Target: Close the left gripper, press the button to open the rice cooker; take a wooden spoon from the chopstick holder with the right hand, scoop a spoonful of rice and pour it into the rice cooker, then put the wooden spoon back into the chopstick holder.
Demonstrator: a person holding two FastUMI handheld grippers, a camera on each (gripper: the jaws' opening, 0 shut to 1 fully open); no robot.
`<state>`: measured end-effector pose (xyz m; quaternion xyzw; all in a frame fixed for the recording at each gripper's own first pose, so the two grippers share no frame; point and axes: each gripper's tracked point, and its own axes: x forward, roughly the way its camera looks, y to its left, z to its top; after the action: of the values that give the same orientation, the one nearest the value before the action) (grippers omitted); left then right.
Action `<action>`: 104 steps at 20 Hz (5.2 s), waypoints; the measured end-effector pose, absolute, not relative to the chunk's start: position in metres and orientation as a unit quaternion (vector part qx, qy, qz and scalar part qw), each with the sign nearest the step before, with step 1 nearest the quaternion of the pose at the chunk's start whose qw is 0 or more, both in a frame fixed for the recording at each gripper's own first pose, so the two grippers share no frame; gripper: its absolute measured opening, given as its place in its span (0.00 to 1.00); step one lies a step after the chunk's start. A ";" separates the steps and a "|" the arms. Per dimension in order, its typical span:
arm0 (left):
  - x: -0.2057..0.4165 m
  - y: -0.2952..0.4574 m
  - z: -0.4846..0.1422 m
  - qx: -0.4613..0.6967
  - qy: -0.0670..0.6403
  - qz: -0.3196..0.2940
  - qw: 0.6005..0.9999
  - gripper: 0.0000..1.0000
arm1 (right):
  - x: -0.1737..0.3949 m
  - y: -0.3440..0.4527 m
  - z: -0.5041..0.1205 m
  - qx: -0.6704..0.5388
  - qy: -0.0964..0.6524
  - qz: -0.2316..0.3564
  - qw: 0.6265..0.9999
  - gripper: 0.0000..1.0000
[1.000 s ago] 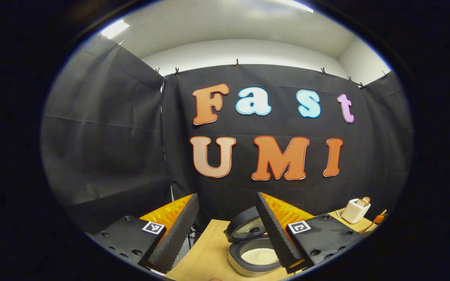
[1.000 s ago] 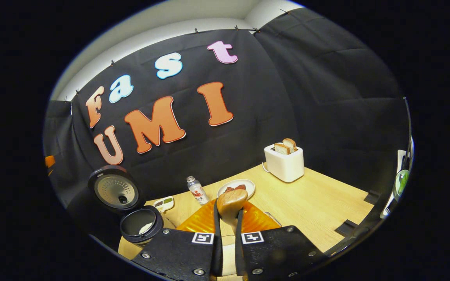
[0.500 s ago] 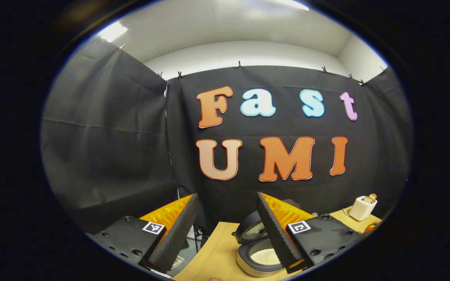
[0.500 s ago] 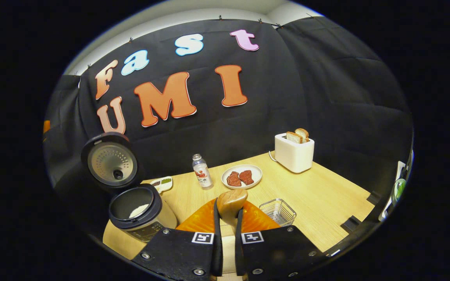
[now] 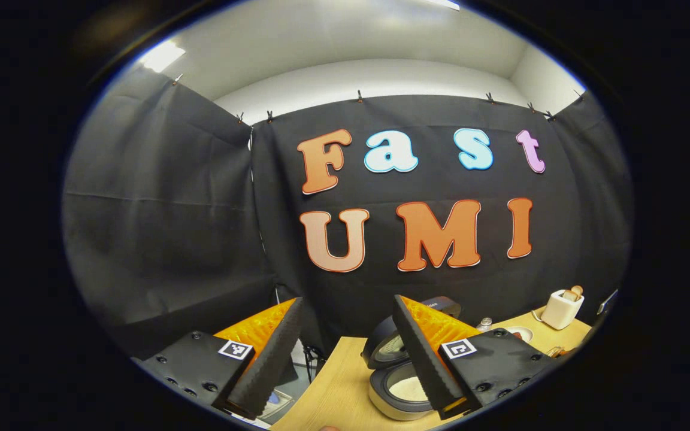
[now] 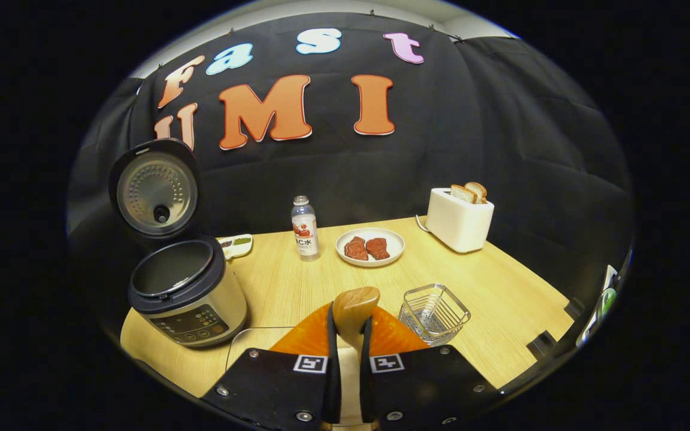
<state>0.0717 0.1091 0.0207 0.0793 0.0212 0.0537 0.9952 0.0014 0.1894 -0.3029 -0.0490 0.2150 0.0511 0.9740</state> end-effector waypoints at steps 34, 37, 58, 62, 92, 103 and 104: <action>0.064 0.122 0.008 0.071 0.036 0.061 0.995 0.99 | -0.019 0.191 -0.346 0.482 0.302 0.008 0.822 0.11; 0.066 0.117 0.008 0.065 0.036 0.056 0.996 0.98 | -0.020 0.176 -0.336 0.519 0.290 -0.007 0.804 0.11; 0.065 0.123 0.012 0.051 0.031 0.041 0.997 0.97 | -0.002 0.176 -0.215 0.631 0.235 0.003 0.740 0.11; 0.059 0.129 0.018 0.055 0.023 0.042 0.997 0.96 | 0.008 0.197 -0.197 0.631 0.238 0.018 0.738 0.11; 0.024 0.215 0.023 0.030 0.030 0.084 0.996 0.96 | 0.088 0.421 -0.111 0.484 0.264 0.144 0.822 0.11; 0.021 0.226 0.021 0.028 0.035 0.095 0.994 0.97 | 0.094 0.428 -0.107 0.417 0.246 0.156 0.861 0.11; 0.022 0.226 0.022 0.029 0.034 0.096 0.994 1.00 | 0.095 0.428 -0.106 0.411 0.243 0.158 0.864 0.11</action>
<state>0.0215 0.2263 0.0221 0.0291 0.0336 0.0964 0.9943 0.0952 0.4279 -0.1062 0.4110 0.2428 0.1578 0.8644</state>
